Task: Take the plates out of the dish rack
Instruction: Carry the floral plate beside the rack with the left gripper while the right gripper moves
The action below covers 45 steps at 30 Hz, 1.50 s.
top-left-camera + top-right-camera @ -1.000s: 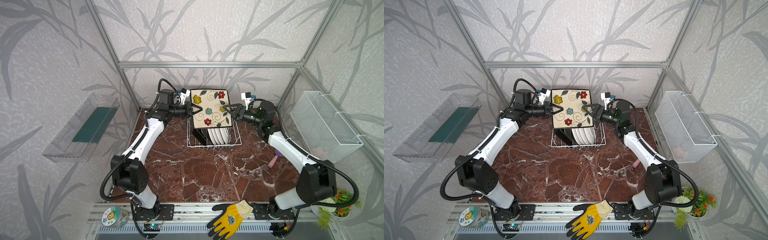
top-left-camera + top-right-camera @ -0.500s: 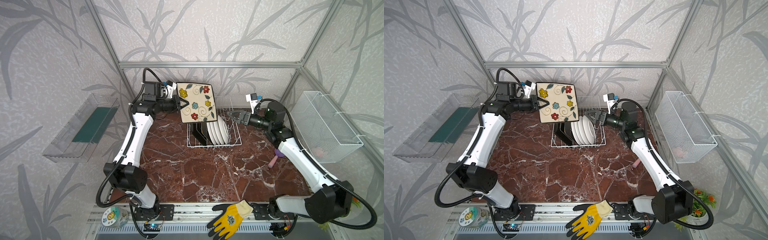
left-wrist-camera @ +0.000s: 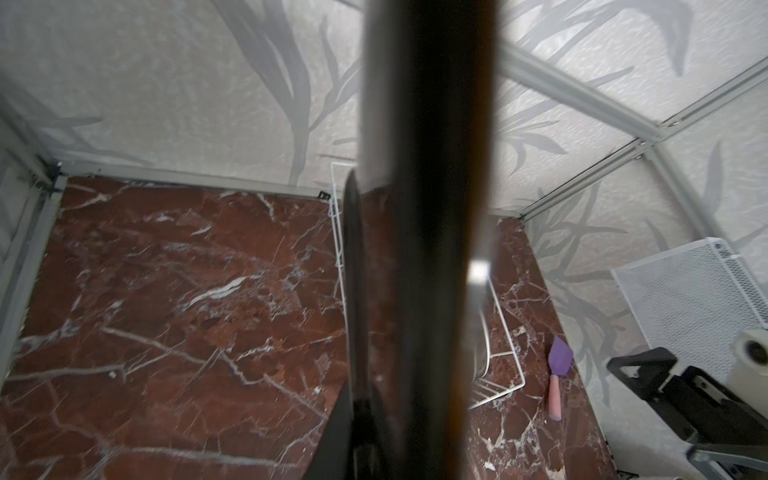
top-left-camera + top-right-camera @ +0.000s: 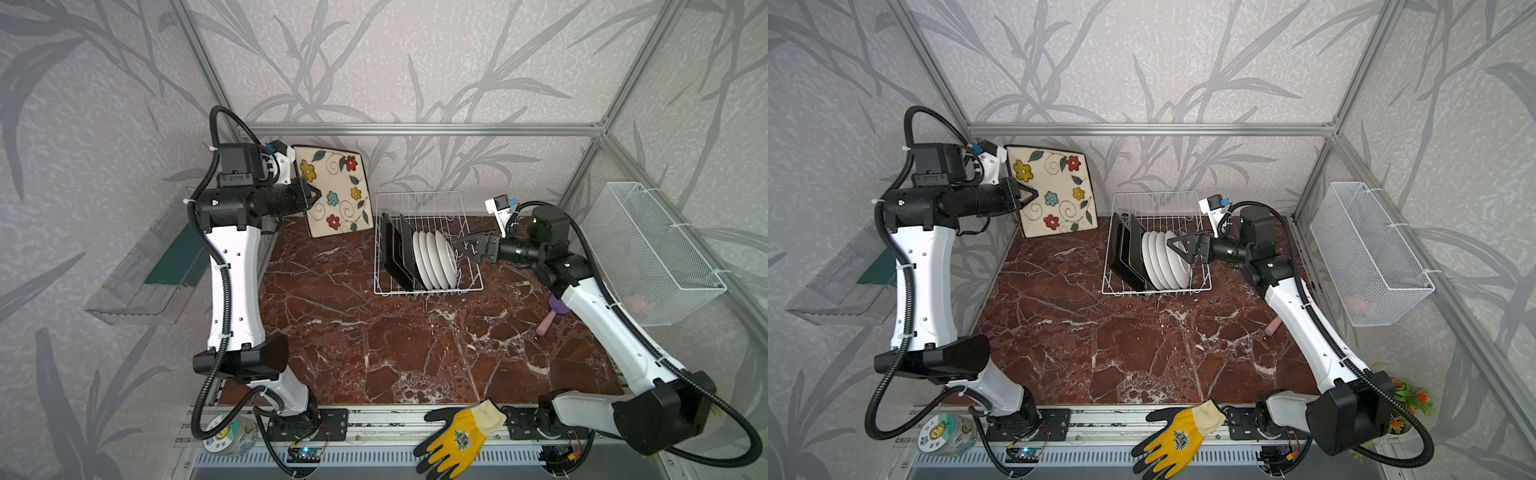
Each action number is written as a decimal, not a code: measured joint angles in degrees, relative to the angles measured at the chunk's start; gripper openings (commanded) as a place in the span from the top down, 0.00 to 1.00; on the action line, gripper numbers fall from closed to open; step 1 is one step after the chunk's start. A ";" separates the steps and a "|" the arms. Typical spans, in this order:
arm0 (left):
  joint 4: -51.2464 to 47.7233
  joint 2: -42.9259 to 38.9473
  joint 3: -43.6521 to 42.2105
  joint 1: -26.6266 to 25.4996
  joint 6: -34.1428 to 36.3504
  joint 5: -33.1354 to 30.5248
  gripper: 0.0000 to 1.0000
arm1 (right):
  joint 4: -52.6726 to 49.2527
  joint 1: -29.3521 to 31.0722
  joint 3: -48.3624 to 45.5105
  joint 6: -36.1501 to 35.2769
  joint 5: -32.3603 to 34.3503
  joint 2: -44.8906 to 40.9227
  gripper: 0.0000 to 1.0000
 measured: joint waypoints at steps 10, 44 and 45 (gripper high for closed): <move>-3.67 0.92 -9.03 0.00 6.56 -11.39 1.00 | -6.10 5.01 0.48 -6.80 3.69 -0.92 0.01; 12.41 8.68 -34.03 0.59 13.86 -12.07 1.00 | -8.98 6.51 -3.45 -9.49 12.11 -4.94 0.01; 12.74 9.62 -33.94 0.66 13.68 -11.58 1.00 | -9.03 6.51 -3.45 -9.49 12.15 -5.03 0.01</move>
